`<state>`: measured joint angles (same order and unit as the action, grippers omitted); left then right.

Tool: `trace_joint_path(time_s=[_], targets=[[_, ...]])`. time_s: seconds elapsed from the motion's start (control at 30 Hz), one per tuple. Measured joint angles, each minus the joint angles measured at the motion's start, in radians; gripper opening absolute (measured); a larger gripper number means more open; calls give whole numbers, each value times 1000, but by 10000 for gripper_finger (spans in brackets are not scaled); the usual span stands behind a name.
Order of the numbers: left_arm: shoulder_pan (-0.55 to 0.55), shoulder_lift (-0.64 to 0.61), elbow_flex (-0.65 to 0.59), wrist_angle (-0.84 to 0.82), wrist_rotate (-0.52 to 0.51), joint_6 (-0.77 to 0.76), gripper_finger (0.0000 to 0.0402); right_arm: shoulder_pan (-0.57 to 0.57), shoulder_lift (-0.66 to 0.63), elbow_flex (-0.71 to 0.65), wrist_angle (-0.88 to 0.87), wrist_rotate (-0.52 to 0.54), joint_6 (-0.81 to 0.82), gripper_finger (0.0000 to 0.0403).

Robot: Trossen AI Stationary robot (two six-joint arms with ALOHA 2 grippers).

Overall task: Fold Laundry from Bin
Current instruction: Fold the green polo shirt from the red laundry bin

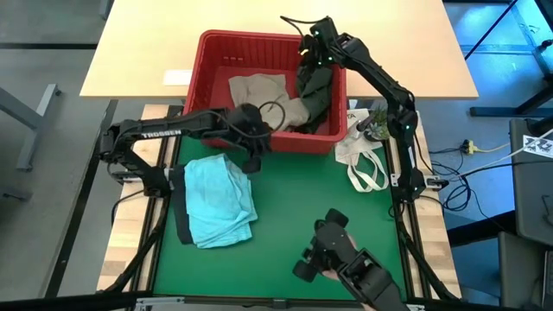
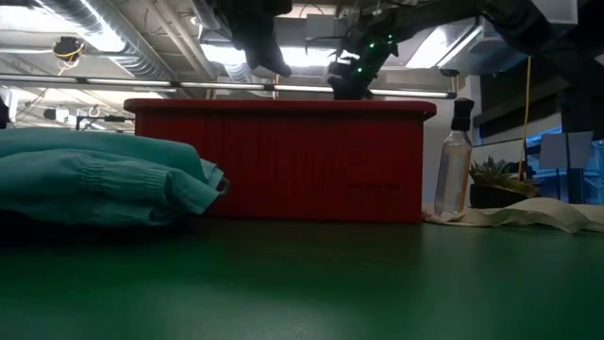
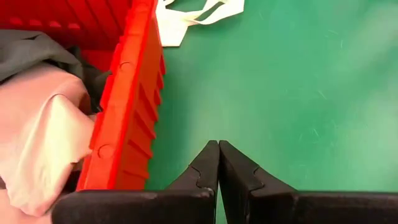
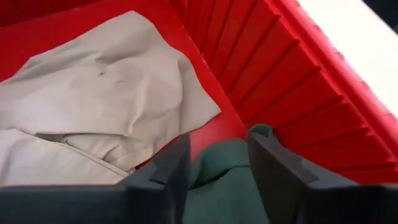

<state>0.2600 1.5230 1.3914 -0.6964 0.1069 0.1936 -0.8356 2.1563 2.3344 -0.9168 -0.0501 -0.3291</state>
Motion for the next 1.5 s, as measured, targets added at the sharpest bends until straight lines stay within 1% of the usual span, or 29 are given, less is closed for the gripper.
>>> trace_joint_path(time_s=[0.07, 0.17, 0.2, 0.3, 0.37, 0.53, 0.67, 0.83, 1.0, 1.17, 1.33, 1.5], targets=[[8, 0, 0, 0, 10, 1, 4, 6, 11, 0, 8, 38, 31, 205], [10, 0, 0, 1, 15, 1, 4, 7, 37, 0, 27, 152, 90, 256], [10, 0, 0, 1, 15, 1, 4, 7, 46, 0, 34, 173, 109, 270], [10, 0, 0, 2, 15, 1, 4, 4, 77, 0, 12, 170, 124, 303], [10, 0, 0, 2, 15, 1, 4, 4, 94, 0, -13, 165, 121, 314], [10, 1, 0, 2, 15, 1, 4, 5, 136, 0, -49, 164, 78, 318], [10, 1, 0, 2, 15, 0, 4, 4, 166, 0, -93, 160, 56, 312], [10, 1, 0, 2, 15, 0, 4, 5, 196, -1, -188, 120, 2, 304], [10, 1, 0, 2, 15, 0, 4, 5, 198, -1, -177, 120, -16, 303], [10, 1, 0, 2, 15, 0, 4, 5, 198, -1, -168, 173, -18, 303], [10, 1, 0, 2, 15, -1, 4, 5, 201, 0, -186, 183, -18, 303], [10, 1, 0, 2, 15, -3, 4, 6, 245, 0, -195, 235, -20, 303]])
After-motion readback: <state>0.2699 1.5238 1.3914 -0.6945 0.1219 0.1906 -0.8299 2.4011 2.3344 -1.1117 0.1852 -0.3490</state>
